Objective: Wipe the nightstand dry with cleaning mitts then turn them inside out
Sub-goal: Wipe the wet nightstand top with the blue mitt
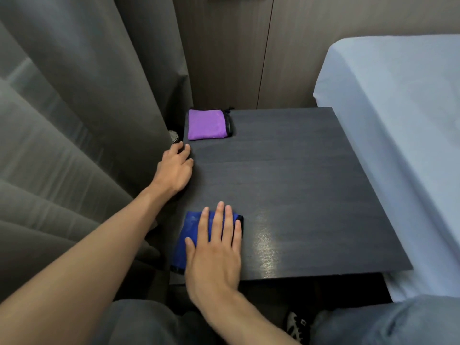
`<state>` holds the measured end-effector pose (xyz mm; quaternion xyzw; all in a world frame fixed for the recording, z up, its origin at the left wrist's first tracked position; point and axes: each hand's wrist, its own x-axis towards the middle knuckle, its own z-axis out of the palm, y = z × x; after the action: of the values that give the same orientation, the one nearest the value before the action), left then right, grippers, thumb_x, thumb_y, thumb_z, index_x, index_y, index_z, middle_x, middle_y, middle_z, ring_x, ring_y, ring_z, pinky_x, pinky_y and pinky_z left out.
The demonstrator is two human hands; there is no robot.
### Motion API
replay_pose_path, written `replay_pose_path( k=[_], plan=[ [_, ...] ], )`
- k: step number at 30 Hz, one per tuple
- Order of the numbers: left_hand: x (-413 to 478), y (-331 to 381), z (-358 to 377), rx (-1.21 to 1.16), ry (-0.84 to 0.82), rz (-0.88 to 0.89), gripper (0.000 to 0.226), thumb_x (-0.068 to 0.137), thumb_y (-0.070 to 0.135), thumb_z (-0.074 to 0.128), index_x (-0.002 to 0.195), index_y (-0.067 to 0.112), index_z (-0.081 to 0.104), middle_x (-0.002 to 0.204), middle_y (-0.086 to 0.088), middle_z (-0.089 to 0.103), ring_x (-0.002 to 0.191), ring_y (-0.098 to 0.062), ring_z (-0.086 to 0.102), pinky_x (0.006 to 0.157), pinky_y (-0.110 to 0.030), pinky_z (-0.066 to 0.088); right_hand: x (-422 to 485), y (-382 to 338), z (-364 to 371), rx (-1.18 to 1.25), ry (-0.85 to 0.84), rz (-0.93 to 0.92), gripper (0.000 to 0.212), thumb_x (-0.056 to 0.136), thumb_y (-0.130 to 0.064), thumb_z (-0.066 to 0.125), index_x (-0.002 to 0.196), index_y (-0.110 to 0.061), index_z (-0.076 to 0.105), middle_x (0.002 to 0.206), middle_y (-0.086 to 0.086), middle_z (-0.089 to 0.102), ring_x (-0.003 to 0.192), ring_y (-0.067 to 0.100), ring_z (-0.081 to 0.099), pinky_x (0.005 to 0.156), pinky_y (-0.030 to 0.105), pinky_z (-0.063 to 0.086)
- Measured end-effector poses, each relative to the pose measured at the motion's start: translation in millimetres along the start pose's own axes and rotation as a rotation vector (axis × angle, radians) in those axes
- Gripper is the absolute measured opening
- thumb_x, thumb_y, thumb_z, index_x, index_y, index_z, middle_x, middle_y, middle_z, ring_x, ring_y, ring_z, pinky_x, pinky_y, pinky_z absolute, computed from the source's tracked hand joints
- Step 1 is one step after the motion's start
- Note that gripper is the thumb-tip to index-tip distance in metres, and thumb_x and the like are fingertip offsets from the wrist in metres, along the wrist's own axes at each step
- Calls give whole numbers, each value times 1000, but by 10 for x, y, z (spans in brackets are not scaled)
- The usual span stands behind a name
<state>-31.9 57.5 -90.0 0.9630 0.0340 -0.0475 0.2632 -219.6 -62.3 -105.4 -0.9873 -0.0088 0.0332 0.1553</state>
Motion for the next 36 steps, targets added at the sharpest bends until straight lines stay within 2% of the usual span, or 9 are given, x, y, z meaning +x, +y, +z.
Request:
replay_pose_path(
  k=[10,16,21,23,25,27,29,32,36],
  plan=[
    [-76,-69,19,-158,68,8,44,104,15,43,148,8,45,158,-7,36,143,-28,32,117,-30,17,591,-279,1,1,-47,13,70,104,-48,19,159,-12,-4,165,21,-15,152,33,-18,119,49,-17],
    [-108,0,-4,-221,165,2,40,104,17,41,142,8,52,152,-5,41,139,-22,36,112,-30,26,1032,-332,-101,-45,-122,7,69,106,-46,20,158,-16,-14,163,17,-25,150,30,-28,120,49,-17],
    [-242,75,-58,-217,366,197,38,100,21,39,128,6,58,129,-7,54,118,-17,52,102,-31,42,1491,-281,-201,-98,-172,-56,82,100,-42,37,158,-19,-16,164,16,-26,148,31,-31,117,52,-23],
    [-288,85,-61,-280,400,235,37,99,22,38,126,6,57,125,-6,56,113,-13,53,99,-29,42,1630,-222,-237,-28,-191,-100,70,104,-41,29,160,-21,-6,166,13,-19,150,27,-27,115,51,-25],
    [-336,88,-39,-336,391,250,40,100,26,36,131,7,54,128,-6,56,117,-12,52,102,-26,40,1694,-110,-300,151,-116,-105,56,104,-34,25,158,-21,25,169,12,5,155,24,-5,119,46,-17],
    [-397,95,34,-297,326,246,50,101,33,33,141,6,47,141,-8,51,131,-16,47,111,-21,31,1738,52,-374,367,169,-55,53,94,-29,29,131,-18,65,151,12,46,143,28,35,120,41,8],
    [-434,112,156,-62,251,234,61,100,38,28,151,6,35,158,-11,36,147,-20,30,119,-23,16,1891,154,-467,420,391,-23,48,87,-27,33,113,-16,72,129,6,61,121,29,52,107,40,29],
    [-471,194,336,286,158,164,77,95,50,8,157,6,13,167,-13,6,154,-21,-1,123,-31,-4,2306,115,-584,293,249,-160,47,100,-23,39,145,-19,51,155,10,42,144,30,34,119,41,20],
    [-443,281,386,408,143,110,79,96,55,5,157,4,1,166,-17,-4,154,-25,-9,123,-37,-7,2806,-46,-589,45,-138,-397,54,108,-40,15,161,-30,6,169,8,-5,155,27,-11,124,45,-6]
  ],
)
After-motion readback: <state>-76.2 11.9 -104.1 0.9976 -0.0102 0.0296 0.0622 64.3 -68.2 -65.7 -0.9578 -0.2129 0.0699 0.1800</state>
